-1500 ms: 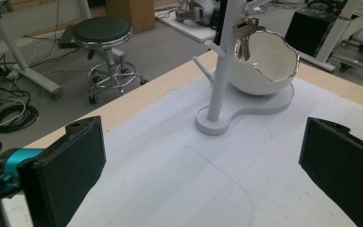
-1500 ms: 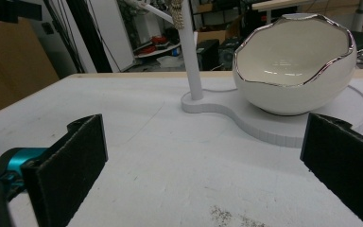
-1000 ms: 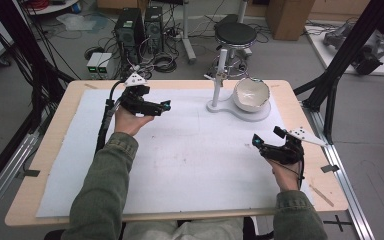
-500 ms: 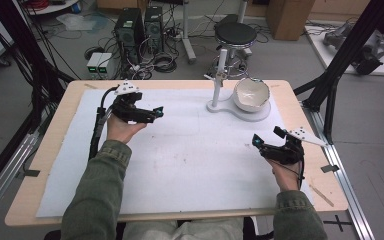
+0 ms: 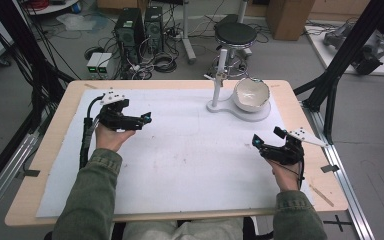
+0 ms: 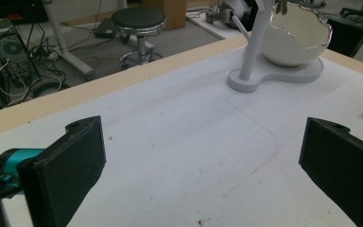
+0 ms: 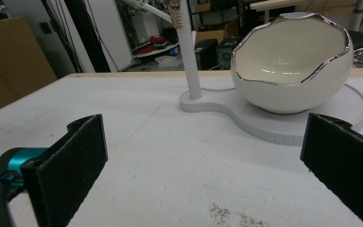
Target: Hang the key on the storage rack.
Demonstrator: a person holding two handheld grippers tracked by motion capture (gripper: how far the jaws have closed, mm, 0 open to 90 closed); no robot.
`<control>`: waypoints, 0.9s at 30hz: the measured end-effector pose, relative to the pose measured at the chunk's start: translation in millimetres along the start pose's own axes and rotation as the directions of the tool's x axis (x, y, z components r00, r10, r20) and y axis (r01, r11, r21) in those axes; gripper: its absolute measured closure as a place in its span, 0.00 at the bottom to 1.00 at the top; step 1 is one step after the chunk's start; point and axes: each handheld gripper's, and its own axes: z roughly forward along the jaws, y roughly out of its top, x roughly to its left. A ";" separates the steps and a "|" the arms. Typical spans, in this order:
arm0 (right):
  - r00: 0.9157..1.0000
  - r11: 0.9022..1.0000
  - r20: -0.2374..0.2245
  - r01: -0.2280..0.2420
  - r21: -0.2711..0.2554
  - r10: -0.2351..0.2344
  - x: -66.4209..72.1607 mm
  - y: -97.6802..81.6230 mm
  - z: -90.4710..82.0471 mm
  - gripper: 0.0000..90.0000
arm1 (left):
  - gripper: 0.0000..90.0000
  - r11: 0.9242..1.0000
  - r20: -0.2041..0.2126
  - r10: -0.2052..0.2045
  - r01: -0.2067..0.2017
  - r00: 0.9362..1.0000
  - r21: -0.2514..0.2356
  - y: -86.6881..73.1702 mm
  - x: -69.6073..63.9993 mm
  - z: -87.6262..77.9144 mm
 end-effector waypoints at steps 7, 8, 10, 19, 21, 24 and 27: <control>1.000 1.000 0.002 -0.006 -0.001 0.006 -0.1 -0.1 -0.6 0.00 | 0.02 1.000 -0.016 -0.005 0.005 1.000 -0.005 -10.5 2.5 -12.0; 1.000 1.000 0.002 -0.006 -0.001 0.006 -0.1 -0.1 -0.6 0.00 | 0.02 1.000 -0.016 -0.005 0.005 1.000 -0.005 -10.5 2.5 -12.0; 1.000 1.000 -0.001 -0.006 -0.001 0.006 0.1 -0.4 -0.2 0.00 | 0.02 1.000 -0.014 -0.027 0.026 1.000 -0.010 -13.2 5.1 -15.2; 1.000 1.000 0.000 -0.003 0.007 0.003 1.3 -1.4 0.9 0.00 | 0.02 0.999 -0.059 -0.034 0.034 0.998 -0.011 -23.2 10.6 -30.0; 1.000 1.000 0.000 -0.003 0.007 0.003 1.3 -1.4 0.9 0.00 | 0.02 0.999 -0.070 -0.037 0.037 0.997 -0.006 -26.9 12.7 -33.3; 1.000 1.000 0.001 -0.005 0.008 0.005 1.3 -1.5 0.9 0.00 | 0.02 0.999 -0.082 -0.047 0.047 0.996 -0.008 -30.8 15.0 -36.6; 1.000 1.000 0.003 -0.001 0.005 0.001 0.6 -1.6 0.3 0.00 | 0.02 0.998 -0.089 -0.058 0.058 0.994 -0.010 -37.1 17.3 -45.9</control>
